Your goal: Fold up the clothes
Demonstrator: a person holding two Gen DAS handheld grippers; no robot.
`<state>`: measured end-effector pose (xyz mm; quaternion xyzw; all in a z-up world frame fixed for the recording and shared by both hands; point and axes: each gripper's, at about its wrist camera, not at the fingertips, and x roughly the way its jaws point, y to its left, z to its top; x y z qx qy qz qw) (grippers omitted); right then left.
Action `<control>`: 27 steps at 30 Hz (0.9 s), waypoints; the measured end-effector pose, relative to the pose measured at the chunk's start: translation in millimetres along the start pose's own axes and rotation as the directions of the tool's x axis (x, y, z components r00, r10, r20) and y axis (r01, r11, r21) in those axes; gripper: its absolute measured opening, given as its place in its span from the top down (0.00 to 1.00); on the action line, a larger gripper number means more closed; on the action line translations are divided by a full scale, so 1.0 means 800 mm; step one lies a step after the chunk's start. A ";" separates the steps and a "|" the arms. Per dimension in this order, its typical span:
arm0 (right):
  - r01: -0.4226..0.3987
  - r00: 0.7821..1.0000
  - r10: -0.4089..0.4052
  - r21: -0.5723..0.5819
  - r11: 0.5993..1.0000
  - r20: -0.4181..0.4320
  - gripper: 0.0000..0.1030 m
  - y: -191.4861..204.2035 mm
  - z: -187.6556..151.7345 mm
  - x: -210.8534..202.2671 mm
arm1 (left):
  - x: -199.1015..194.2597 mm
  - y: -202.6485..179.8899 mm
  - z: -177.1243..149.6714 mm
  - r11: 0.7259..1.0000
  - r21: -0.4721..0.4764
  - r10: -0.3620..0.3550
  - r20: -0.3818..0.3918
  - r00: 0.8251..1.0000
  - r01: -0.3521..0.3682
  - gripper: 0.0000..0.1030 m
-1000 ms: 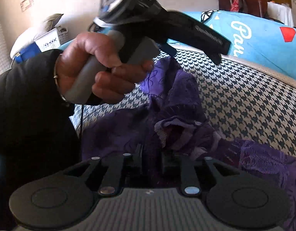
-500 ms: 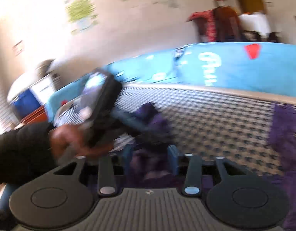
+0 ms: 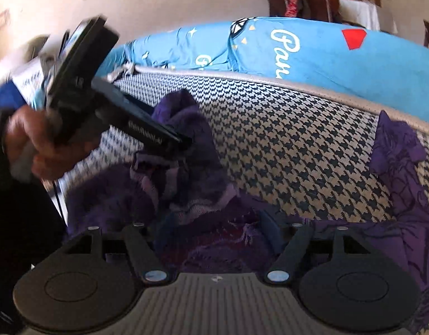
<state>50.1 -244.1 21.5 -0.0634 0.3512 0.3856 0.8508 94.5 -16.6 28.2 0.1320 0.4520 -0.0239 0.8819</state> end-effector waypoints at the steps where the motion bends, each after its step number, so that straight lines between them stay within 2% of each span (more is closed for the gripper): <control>1: 0.005 1.000 -0.005 -0.002 1.000 0.002 0.34 0.000 -0.001 0.000 | 0.000 -0.001 -0.003 1.000 0.007 0.005 -0.004 1.000 -0.005 0.00; 5: 0.025 1.000 -0.025 -0.008 1.000 0.011 0.47 0.000 -0.005 -0.002 | -0.004 0.004 -0.008 1.000 0.007 -0.005 -0.014 1.000 0.005 0.00; 8: 0.040 0.999 -0.040 -0.013 0.999 0.018 0.60 0.000 -0.009 -0.003 | -0.006 0.017 -0.007 0.998 -0.042 -0.057 -0.022 0.998 0.056 0.00; 9: 0.045 0.999 -0.045 -0.014 0.999 0.020 0.68 0.000 -0.010 -0.004 | -0.007 0.021 -0.006 0.995 -0.062 -0.076 -0.025 0.997 0.074 0.00; 11: 0.056 0.998 -0.055 -0.017 0.998 0.024 0.73 0.000 -0.012 -0.005 | -0.007 0.030 -0.004 0.988 -0.103 -0.115 -0.029 0.993 0.112 0.00; 13: 0.066 0.997 -0.065 -0.020 0.998 0.029 0.86 0.000 -0.014 -0.006 | -0.007 0.035 -0.001 0.978 -0.140 -0.159 -0.024 0.987 0.154 0.00; 17: 0.015 0.998 -0.014 -0.018 1.000 0.059 0.87 0.002 -0.009 -0.019 | -0.006 0.042 0.004 0.953 -0.204 -0.234 -0.022 0.972 0.225 0.00; 19: -0.010 0.999 0.011 -0.030 1.000 0.049 0.89 0.006 -0.009 -0.019 | -0.002 0.039 0.006 0.943 -0.224 -0.260 -0.031 0.965 0.247 0.00; 21: -0.021 0.999 0.023 -0.053 0.998 0.045 0.89 0.014 -0.011 -0.020 | -0.001 0.034 0.008 0.939 -0.229 -0.271 -0.036 0.962 0.256 0.00; 27: -0.148 0.987 0.153 -0.090 0.985 0.045 0.94 0.033 -0.013 -0.029 | 0.000 0.024 0.015 0.931 -0.237 -0.293 -0.038 0.955 0.276 0.00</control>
